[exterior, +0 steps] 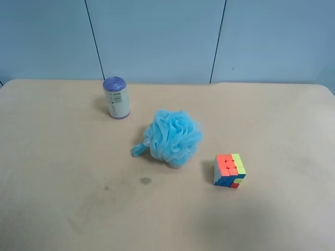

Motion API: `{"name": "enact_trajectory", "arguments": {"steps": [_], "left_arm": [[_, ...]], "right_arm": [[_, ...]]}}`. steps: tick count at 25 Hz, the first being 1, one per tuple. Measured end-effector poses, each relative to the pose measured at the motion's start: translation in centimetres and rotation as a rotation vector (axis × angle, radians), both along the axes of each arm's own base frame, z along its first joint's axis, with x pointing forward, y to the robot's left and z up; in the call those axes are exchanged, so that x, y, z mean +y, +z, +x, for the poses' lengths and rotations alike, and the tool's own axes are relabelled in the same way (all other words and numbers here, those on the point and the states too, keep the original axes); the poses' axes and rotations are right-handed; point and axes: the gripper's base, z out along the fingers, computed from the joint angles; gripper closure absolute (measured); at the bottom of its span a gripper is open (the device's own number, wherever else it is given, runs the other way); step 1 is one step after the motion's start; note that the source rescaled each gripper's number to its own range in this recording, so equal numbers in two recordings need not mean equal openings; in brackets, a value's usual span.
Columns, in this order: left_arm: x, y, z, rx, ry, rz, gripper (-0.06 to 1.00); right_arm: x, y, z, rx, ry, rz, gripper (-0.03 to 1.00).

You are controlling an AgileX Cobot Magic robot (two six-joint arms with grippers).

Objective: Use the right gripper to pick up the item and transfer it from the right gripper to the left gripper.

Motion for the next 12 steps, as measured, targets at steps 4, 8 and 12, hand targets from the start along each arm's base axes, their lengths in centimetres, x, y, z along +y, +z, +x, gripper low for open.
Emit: {"name": "enact_trajectory", "arguments": {"steps": [4, 8, 12], "left_arm": [[0.00, 0.00, 0.00, 0.000, 0.000, 0.000, -0.05], [0.00, 0.00, 0.00, 0.000, 0.000, 0.000, -0.05], [0.00, 0.00, 0.00, 0.000, 0.000, 0.000, -0.05]], "right_arm": [[0.02, 0.00, -0.01, 0.001, 0.002, 0.002, -0.03], [0.10, 0.01, -0.02, 0.002, 0.007, 0.010, -0.03], [0.20, 0.01, -0.05, 0.004, 0.014, 0.021, -0.03]]}}
